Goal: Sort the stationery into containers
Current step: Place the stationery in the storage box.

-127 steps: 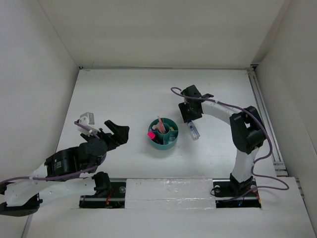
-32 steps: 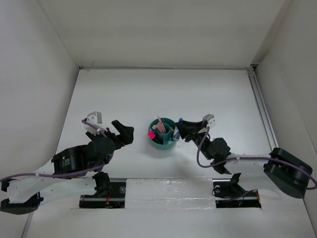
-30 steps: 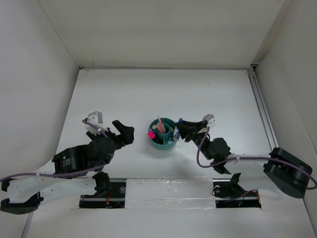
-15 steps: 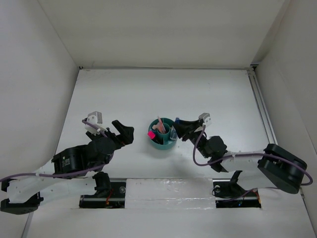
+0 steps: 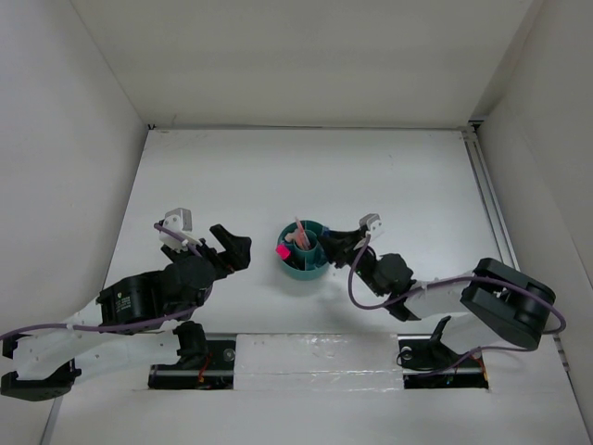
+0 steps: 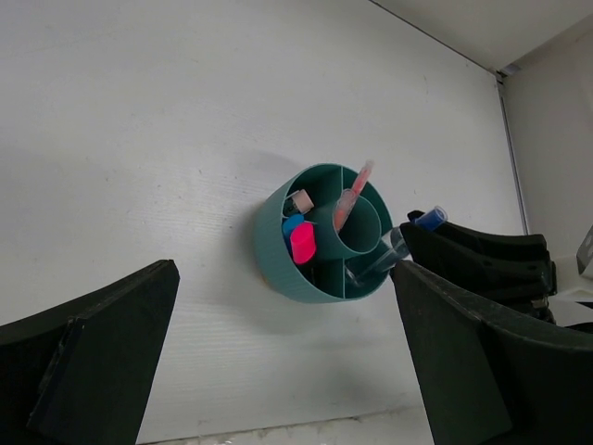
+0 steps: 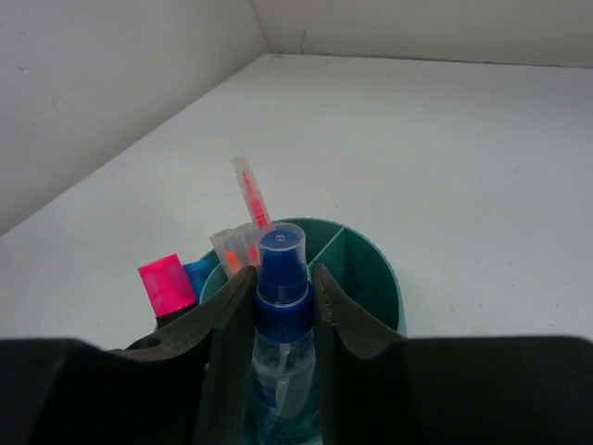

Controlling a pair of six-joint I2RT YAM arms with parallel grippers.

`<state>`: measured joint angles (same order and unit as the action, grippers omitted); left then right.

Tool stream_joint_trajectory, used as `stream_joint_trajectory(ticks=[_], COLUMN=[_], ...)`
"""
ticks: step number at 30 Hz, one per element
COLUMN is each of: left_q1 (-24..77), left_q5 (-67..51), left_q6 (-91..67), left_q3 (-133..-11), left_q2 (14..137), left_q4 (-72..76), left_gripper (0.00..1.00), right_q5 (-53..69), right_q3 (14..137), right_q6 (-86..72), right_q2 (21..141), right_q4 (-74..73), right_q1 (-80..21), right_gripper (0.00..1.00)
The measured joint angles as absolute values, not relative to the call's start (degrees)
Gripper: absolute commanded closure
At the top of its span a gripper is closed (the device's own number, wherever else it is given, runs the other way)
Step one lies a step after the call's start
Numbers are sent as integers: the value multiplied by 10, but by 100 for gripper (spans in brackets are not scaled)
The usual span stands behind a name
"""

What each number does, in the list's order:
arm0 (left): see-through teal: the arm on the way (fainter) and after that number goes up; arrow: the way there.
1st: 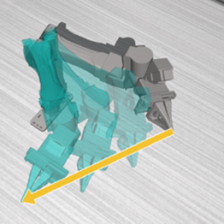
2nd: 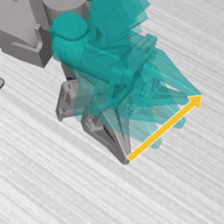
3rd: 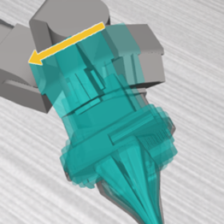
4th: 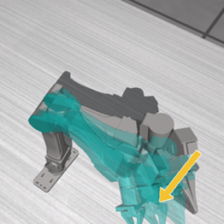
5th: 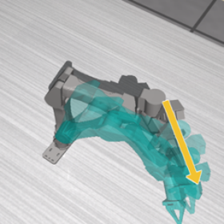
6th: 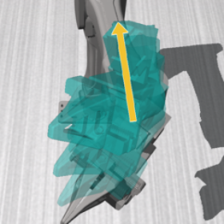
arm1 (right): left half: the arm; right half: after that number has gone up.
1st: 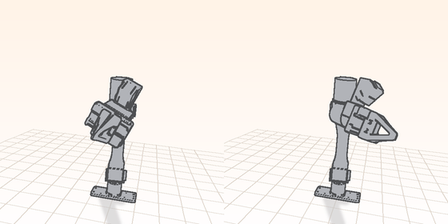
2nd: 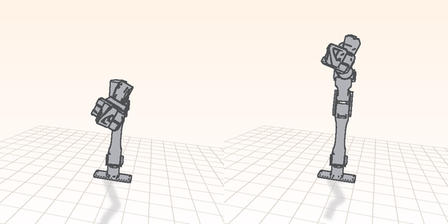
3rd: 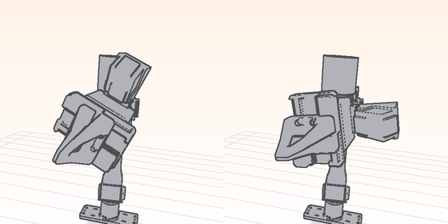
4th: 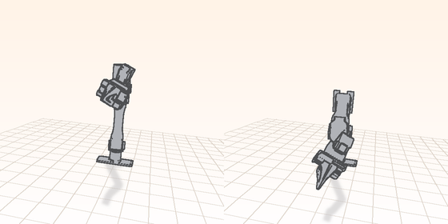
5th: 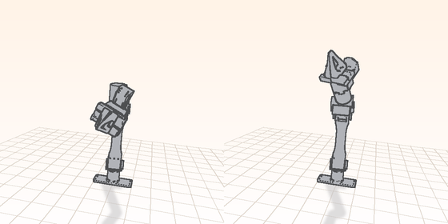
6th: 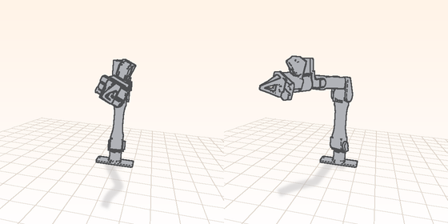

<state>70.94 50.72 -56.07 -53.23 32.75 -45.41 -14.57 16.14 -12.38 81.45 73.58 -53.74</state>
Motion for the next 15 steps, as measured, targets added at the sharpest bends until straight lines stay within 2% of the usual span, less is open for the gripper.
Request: stream_joint_trajectory(ticks=[2, 5, 6, 8, 9, 10, 15], left_q1=[709, 709, 709, 709, 709, 709, 709], left_q5=[507, 506, 506, 506, 506, 506, 506], left_q6=[-559, -557, -557, -556, -556, -555, -555], left_q3=[-532, -532, -532, -532, -532, -532, -532], left_q2=[328, 328, 328, 328, 328, 328, 328], left_q4=[-452, -452, -452, -452, -452, -451, -451], left_gripper=[0, 0, 0, 0, 0, 0, 0], right_q5=[-145, -145, -145, -146, -145, -145, -155], right_q3=[161, 161, 161, 161, 161, 161, 161], right_q6=[-125, -125, -125, -126, -125, -126, -115], right_q2=[814, 814, 814, 813, 811, 808, 753], right_q4=[737, 737, 738, 737, 737, 737, 735], right_q1=[-540, -542, -544, -548, -549, -551, -571], right_gripper=[51, 36, 28, 20, 7, 0, 0])
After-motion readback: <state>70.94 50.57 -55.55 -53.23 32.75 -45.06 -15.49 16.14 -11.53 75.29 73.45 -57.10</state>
